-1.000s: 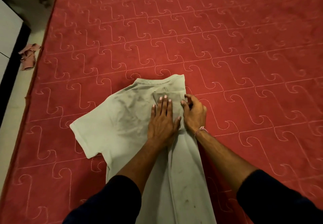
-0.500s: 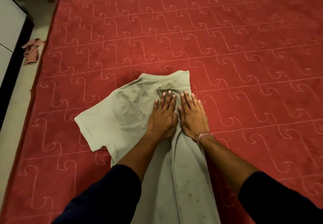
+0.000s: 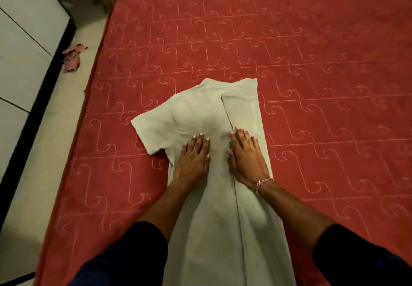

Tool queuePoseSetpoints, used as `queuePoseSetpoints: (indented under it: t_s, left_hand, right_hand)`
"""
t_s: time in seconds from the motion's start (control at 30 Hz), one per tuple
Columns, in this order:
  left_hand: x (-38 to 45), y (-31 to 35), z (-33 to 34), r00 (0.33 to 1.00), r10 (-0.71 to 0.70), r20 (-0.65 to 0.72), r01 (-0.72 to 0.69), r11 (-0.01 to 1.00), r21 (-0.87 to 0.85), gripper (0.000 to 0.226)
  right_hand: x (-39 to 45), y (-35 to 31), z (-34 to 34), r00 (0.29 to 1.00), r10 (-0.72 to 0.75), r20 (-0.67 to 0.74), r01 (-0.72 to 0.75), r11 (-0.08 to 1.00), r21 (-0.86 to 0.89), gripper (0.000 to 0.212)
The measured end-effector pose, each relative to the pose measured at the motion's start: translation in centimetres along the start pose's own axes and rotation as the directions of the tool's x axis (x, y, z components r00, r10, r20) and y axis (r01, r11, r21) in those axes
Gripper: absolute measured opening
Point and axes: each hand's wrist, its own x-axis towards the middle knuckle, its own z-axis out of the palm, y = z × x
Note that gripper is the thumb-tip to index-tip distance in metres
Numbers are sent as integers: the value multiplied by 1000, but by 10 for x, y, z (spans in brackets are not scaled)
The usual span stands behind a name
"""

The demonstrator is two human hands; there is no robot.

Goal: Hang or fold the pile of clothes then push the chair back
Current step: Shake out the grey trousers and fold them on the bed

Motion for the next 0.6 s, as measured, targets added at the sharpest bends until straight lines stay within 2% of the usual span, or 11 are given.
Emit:
queuePoseSetpoints:
  t_s: [0.1, 0.2, 0.27, 0.33, 0.4, 0.47, 0.53, 0.6]
  left_hand:
    - [-35, -9, 4, 999, 19, -35, -18, 999, 27, 67]
    - [-69, -24, 13, 995, 40, -94, -33, 997, 76, 54]
    - [-100, -35, 17, 990, 9, -143, 2, 997, 78, 53]
    - [-118, -37, 18, 984, -33, -175, 40, 999, 35, 50]
    - [-145, -41, 15, 977, -116, -178, 108, 993, -52, 45]
    - [-164, -45, 16, 968, -187, -167, 152, 967, -202, 35]
    - [-176, -45, 15, 950, -292, -107, 228, 887, -402, 25]
    - [-184, -44, 15, 923, -383, -22, 320, 800, -507, 20]
  right_hand:
    - [-38, -25, 11, 999, -43, 5, 43, 999, 2, 56]
    - [-77, -53, 27, 992, -117, -56, 119, 993, 27, 45]
    - [-104, -79, 36, 981, -162, -105, 168, 984, 53, 36]
    - [-122, -98, 41, 983, -142, -118, 153, 984, 95, 26]
    - [-147, -130, 47, 991, -127, -53, 133, 983, 128, 22]
    - [-171, -161, 51, 992, -88, 92, 73, 985, 155, 30]
    - [-194, -188, 57, 979, -7, 204, -19, 992, 124, 39]
    - [-214, -208, 63, 956, 82, 282, -116, 988, 105, 45]
